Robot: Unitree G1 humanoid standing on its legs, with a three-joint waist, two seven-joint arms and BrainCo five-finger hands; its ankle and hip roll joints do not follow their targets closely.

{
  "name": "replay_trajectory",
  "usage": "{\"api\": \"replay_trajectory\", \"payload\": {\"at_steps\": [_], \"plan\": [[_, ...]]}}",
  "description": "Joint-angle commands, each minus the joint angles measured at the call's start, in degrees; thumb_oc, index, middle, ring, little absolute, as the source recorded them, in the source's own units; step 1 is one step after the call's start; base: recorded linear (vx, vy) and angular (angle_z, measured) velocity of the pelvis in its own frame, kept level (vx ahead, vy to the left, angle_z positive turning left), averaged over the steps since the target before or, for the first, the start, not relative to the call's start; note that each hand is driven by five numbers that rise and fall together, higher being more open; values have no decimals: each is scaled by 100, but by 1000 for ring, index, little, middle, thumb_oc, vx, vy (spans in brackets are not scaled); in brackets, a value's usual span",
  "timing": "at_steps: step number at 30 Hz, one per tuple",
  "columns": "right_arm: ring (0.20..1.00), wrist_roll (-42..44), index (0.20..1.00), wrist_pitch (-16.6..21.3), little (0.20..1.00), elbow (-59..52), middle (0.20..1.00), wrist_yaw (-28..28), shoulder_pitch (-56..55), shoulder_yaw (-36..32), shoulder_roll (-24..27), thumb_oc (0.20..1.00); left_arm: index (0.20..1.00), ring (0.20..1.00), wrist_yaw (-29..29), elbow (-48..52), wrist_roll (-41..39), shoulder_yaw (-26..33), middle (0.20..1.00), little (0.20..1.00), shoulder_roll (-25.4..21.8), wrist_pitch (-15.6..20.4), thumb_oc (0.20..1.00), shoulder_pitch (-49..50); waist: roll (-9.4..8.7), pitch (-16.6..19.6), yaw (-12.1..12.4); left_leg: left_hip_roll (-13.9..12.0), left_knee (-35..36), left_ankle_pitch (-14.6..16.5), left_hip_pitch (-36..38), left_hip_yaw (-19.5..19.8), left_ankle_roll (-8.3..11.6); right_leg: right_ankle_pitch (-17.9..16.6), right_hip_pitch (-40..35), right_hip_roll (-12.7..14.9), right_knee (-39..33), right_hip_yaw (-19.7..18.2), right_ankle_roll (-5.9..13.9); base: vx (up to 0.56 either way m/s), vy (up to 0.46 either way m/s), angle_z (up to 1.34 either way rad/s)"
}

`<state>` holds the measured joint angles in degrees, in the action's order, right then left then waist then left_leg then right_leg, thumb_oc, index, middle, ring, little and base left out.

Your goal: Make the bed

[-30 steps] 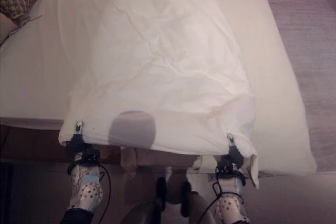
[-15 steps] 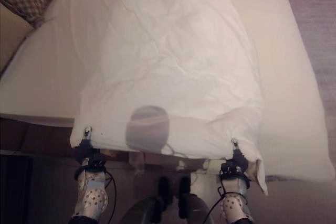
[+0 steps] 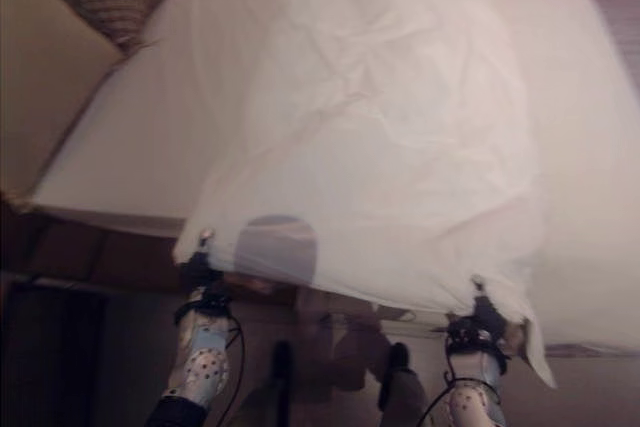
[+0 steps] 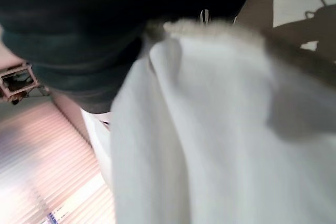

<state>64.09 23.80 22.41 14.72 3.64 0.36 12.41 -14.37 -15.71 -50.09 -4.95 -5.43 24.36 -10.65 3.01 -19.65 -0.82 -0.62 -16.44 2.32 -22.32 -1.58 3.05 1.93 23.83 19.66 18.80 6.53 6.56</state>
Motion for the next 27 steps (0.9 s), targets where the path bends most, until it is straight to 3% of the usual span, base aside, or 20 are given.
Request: {"api": "replay_trajectory", "payload": {"at_steps": [1, 2, 3, 4, 5, 6, 8, 11, 15, 16, 17, 18, 19, 20, 21, 22, 25, 27], "plan": [[200, -261, 200, 213, 200, -77, 200, -205, 113, 68, -86, 200, 200, 200, 103, 957, 283, 974, 200, 200, -1007, 671, 200, 352, -424, 264, 188, 284, -141, 202, -2, 225, -255, -1393, -653, -31, -1431, -191, 234, 74, 379, -55], [200, -261, 200, 213, 200, -77, 200, -205, 112, 69, -87, 200, 200, 200, 103, 957, 283, 975, 200, 200, -1007, 671, 200, 353, -426, 269, 188, 286, -138, 199, -6, 224, -255, -1392, -645, -29, -1427, -193, 234, -3, 259, -20], [200, -125, 200, 200, 200, 46, 200, -316, 109, 85, -89, 200, 200, 200, 99, 926, 297, 1065, 200, 200, -1029, 617, 200, 360, -415, 304, 159, 365, 171, 83, 140, 118, -281, -768, -483, -651, -1187, -212, 52, -6, 446, -7], [200, -101, 200, 157, 200, 164, 200, -370, 104, 124, -93, 200, 200, 200, 27, 916, 315, 1204, 200, 200, -987, 560, 200, 499, -455, 319, 167, 484, 680, -54, 370, -8, -292, -385, -307, -1360, -770, 111, -114, -6, 441, -29], [200, -96, 200, 159, 200, 170, 200, -376, 105, 128, -91, 200, 200, 200, 23, 923, 319, 1208, 200, 200, -985, 556, 200, 505, -469, 326, 163, 495, 735, -88, 390, -11, -288, -362, -281, -1347, -728, 104, -118, 18, 272, -60], [200, -22, 200, 174, 200, 141, 200, -405, 23, 152, -120, 200, 200, 200, -23, 884, 257, 1244, 200, 200, -906, 483, 200, 608, -542, 325, 111, 617, 1027, -169, 580, -49, -268, -168, -363, -1796, -628, 143, -171, 19, 114, -57], [200, 31, 200, 193, 200, 112, 200, -392, -43, 137, -131, 200, 200, 200, -64, 826, 311, 1264, 200, 200, -887, 427, 200, 693, -576, 303, 94, 686, 1170, -255, 664, -73, -296, -83, -360, -2058, -542, 39, -241, 8, 95, -12], [200, 13, 200, 206, 200, 117, 200, -330, -133, 95, -30, 200, 200, 200, -25, 696, 184, 1161, 200, 200, -705, 378, 200, 757, -482, 289, 98, 707, 1022, -223, 634, -164, -297, -114, -443, -2018, -742, -212, -283, -7, -2, -3], [200, -102, 200, 165, 200, 156, 200, -200, -106, 17, 120, 200, 200, 200, 29, 604, -20, 1107, 200, 200, -545, 363, 200, 806, -362, 254, 75, 672, 505, -111, 450, -362, -241, -150, -551, -1967, -869, -203, -280, -13, -58, -6], [200, -108, 200, 216, 200, 186, 200, -155, -136, -133, 178, 200, 200, 200, 91, 455, -103, 988, 200, 200, -465, 283, 200, 754, -330, 105, 64, 571, -433, -586, 8, -444, 196, -49, -740, -1900, -932, -159, -427, -29, -116, 8], [200, -99, 200, 250, 200, 180, 200, -112, -158, -178, 219, 200, 200, 200, 100, 419, -180, 948, 200, 200, -425, 273, 200, 722, -308, 64, 59, 533, -642, -716, -75, -406, 370, -22, -777, -1911, -910, -103, -496, -28, -115, 22], [200, -99, 200, 250, 200, 180, 200, -112, -158, -178, 219, 200, 200, 200, 100, 419, -180, 948, 200, 200, -424, 273, 200, 721, -307, 63, 57, 533, -644, -715, -76, -404, 371, -22, -778, -1911, -910, -101, -496, 13, -57, 36], [200, -99, 200, 261, 200, 273, 200, -71, -111, -218, 226, 200, 200, 200, 70, 335, -202, 941, 200, 200, -370, 265, 200, 698, -325, 75, 134, 744, -859, -561, -69, 123, 308, 5, -805, -1941, -875, -175, -510, 27, -32, 28], [200, -57, 200, 269, 200, 268, 200, -63, -86, -210, 202, 200, 200, 200, 50, 323, -232, 960, 200, 200, -352, 206, 200, 723, -341, 149, 104, 656, -700, -397, -14, 201, 147, 1, -726, -1945, -827, -215, -488, 45, -32, 11], [200, -45, 200, 260, 200, 304, 200, -55, -59, -207, 216, 200, 200, 200, 6, 358, -185, 1013, 200, 200, -352, 186, 200, 795, -389, 187, 102, 409, -529, -227, 66, 283, 39, 23, -688, -1928, -763, -331, -462, 37, 8, -13], [200, -52, 200, 253, 200, 316, 200, -55, -32, -209, 230, 200, 200, 200, -17, 378, -168, 1041, 200, 200, -348, 213, 200, 822, -432, 253, 104, 269, -365, -205, 38, 392, -7, 17, -644, -1885, -781, -391, -436, 41, 50, -29], [200, -142, 200, 340, 200, 308, 200, 94, 122, -271, 268, 200, 200, 200, -144, 403, -51, 1110, 200, 200, -411, 235, 200, 777, -431, 352, 136, -195, 690, -577, 185, 1047, -24, 98, -505, -1916, -664, -573, -404, 34, 103, -34], [200, -325, 200, 434, 200, 366, 200, 299, 368, -320, 412, 200, 200, 200, -209, 348, -125, 1045, 200, 200, -410, 365, 200, 565, -294, 395, 56, -398, 1075, -644, 331, 918, 15, 85, -398, -1846, -615, -515, -350, -25, 244, -21]]}}
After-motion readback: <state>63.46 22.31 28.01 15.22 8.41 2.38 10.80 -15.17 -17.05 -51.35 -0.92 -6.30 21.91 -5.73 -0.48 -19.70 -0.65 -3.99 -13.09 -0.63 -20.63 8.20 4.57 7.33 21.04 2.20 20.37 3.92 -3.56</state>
